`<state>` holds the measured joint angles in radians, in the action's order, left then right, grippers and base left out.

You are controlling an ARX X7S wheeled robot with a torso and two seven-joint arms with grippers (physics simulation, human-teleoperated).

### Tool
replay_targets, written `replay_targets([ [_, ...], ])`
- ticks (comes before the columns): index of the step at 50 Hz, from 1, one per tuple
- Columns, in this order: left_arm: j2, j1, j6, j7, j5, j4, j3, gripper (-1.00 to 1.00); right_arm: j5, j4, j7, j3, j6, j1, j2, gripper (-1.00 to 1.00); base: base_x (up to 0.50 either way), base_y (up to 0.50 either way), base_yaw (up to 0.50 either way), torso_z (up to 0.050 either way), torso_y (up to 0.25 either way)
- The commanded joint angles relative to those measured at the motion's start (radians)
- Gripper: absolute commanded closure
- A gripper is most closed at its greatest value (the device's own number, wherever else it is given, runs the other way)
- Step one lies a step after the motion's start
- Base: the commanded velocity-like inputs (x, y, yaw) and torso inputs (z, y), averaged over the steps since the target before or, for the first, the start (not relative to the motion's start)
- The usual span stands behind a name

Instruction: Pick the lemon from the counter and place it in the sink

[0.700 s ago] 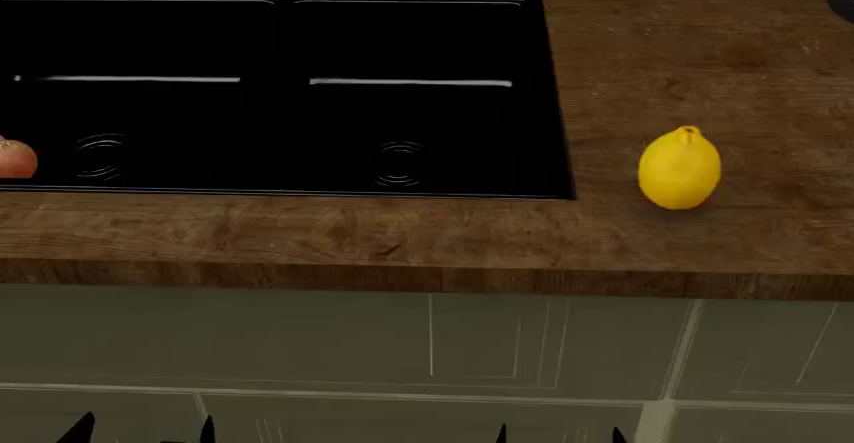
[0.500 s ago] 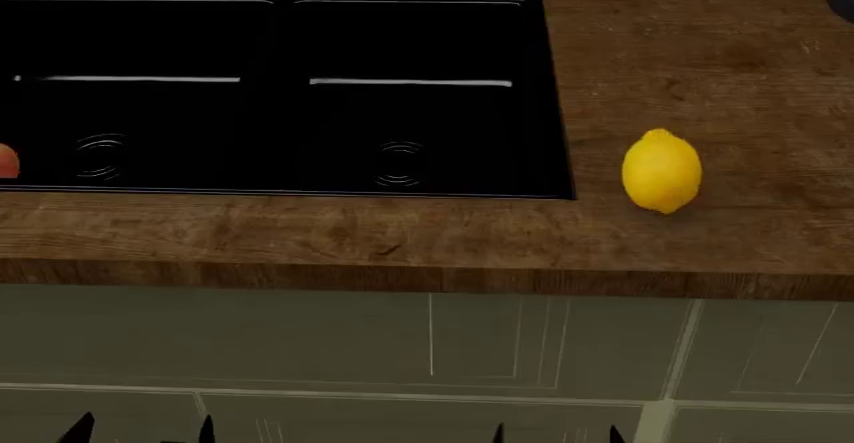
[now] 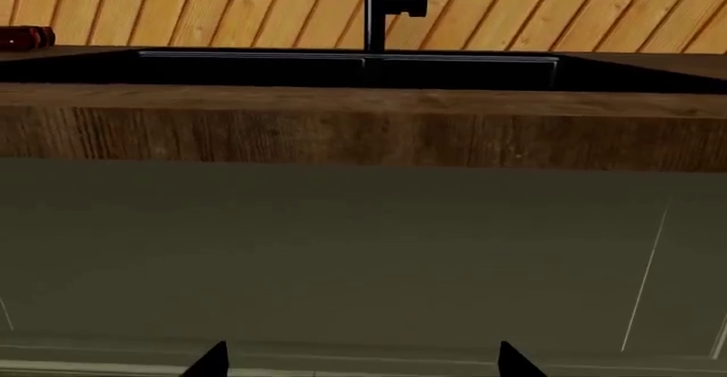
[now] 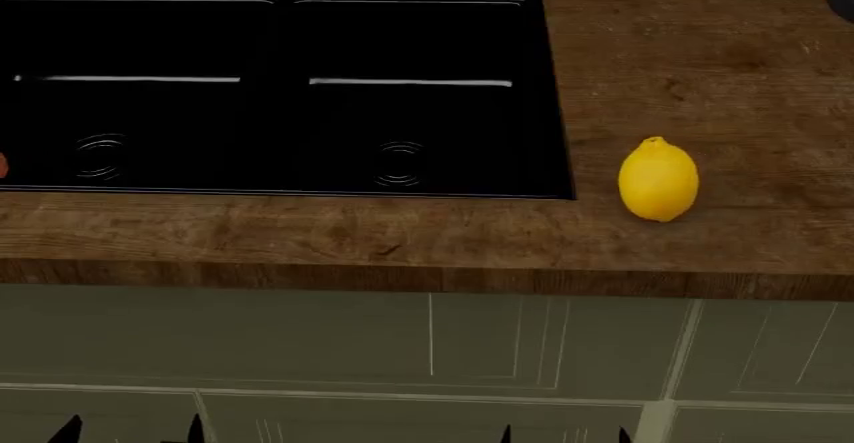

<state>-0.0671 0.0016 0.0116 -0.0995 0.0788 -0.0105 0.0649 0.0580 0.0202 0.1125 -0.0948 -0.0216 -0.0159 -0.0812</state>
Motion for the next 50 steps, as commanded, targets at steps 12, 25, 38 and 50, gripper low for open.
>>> replay_targets([
  [12,-0.038,0.007,0.046,-0.052,0.014,-0.117,0.027,-1.00,0.011,0.123,0.046,-0.029,0.049,-0.011,-0.035,-1.00,0.00,0.00,0.00,0.000,0.000],
  [25,-0.073,-0.009,0.127,-0.102,-0.033,-0.262,0.038,-1.00,-0.002,0.324,0.081,-0.033,0.192,-0.007,-0.071,-1.00,0.00,0.00,0.00,0.000,0.000],
  [38,-0.089,-0.034,0.289,-0.119,0.001,-0.379,0.025,-1.00,0.016,0.525,0.129,0.001,0.401,0.026,-0.090,-1.00,0.00,0.00,0.00,0.000,0.000],
  [50,-0.164,-0.216,0.752,-0.099,0.130,-0.598,-0.067,-1.00,0.043,0.696,0.124,0.034,0.867,0.219,-0.164,-1.00,0.00,0.00,0.00,0.000,0.000],
])
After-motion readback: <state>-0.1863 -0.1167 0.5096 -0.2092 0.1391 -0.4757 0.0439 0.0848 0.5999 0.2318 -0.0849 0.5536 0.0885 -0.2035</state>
